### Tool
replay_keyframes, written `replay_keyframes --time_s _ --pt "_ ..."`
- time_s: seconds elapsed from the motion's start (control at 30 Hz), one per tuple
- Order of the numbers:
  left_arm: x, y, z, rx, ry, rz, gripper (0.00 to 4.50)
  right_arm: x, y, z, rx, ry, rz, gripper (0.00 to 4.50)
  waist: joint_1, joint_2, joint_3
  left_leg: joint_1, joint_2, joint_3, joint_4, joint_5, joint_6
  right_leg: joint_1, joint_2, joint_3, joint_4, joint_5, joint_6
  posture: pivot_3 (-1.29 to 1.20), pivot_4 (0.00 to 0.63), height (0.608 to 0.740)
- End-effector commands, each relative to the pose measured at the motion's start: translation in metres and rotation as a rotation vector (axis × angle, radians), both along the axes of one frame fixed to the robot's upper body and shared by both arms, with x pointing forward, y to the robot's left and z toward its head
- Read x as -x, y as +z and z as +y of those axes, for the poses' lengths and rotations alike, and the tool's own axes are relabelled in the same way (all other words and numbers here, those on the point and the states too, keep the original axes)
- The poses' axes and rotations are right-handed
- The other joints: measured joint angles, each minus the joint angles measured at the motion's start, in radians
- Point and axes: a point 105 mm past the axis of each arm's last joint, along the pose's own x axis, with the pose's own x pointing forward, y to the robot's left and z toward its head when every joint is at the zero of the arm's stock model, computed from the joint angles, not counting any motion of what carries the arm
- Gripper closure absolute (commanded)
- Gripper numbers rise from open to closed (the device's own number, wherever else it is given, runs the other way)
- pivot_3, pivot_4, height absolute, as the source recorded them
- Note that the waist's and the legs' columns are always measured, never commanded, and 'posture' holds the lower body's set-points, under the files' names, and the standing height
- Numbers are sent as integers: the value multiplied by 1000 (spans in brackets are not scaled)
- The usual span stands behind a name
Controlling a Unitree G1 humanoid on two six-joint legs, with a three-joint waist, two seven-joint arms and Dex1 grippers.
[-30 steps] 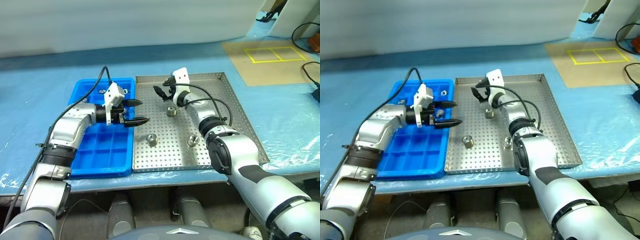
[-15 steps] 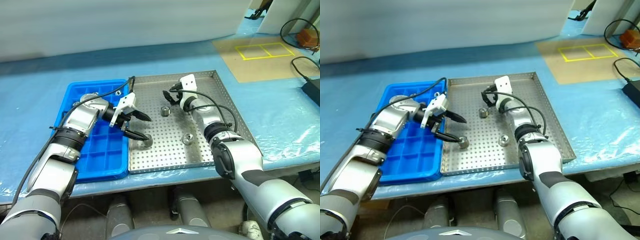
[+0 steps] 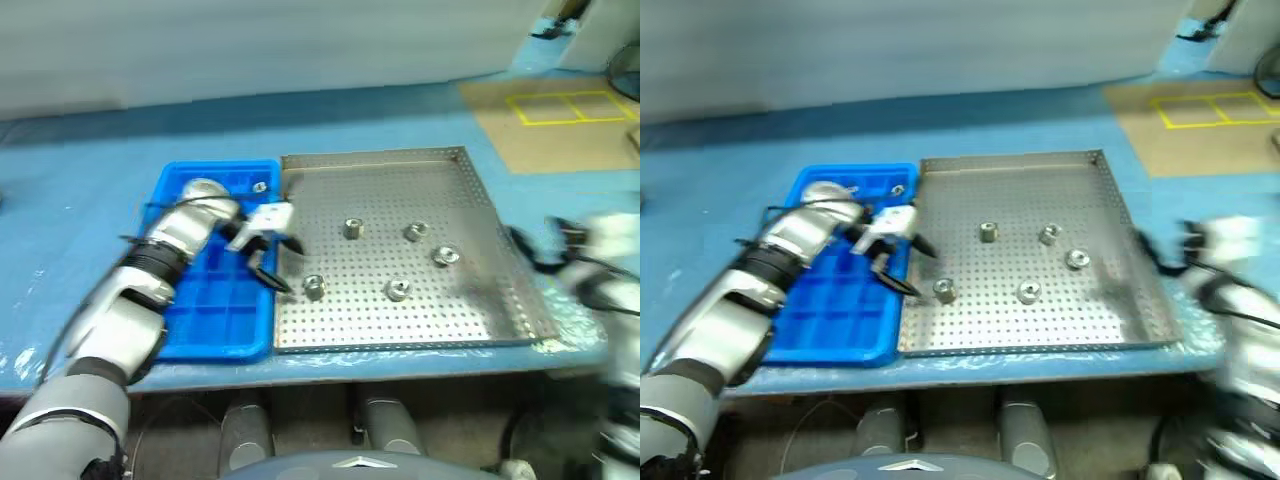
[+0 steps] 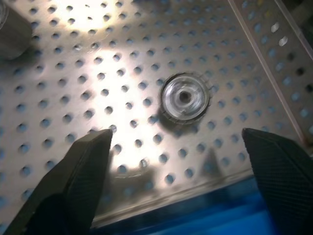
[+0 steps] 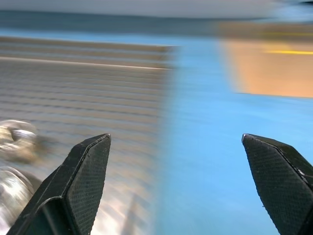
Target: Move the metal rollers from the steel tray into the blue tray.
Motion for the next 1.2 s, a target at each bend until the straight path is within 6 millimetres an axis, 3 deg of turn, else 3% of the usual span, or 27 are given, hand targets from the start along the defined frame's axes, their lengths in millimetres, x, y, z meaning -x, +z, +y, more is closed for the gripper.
replay_keyframes --time_s 0.03,0.23,0.57,0.9,1.2 --pt "5 5 -31 -8 -147 -54 41 5 33 57 -28 183 -81 0 -49 -12 -7 1 -1 -8 3 -3 -4 2 2 0 -1 -1 3 -714 150 740" --pt "5 15 -40 56 -158 -55 41 8 55 76 -60 188 -112 0 -114 -11 -8 -2 -5 -17 8 -7 -8 2 -2 1 -8 0 8 -705 150 740" --pt "7 25 -31 67 -173 -79 41 0 60 90 -83 258 -77 0 -116 -9 -8 -7 -8 -18 8 -11 3 3 -6 -1 -12 4 2 -675 150 740" --pt "23 6 -12 -9 -207 -34 41 -2 54 100 -94 284 -60 0 -113 -8 -8 -6 -11 -18 8 -12 6 3 -11 -2 -13 3 2 -642 150 740" --pt "30 -8 -15 -24 -202 -1 41 -3 56 105 -85 288 -55 0 -113 -8 -8 -5 -15 -18 10 -13 3 4 -14 -1 -10 3 2 -633 150 740"
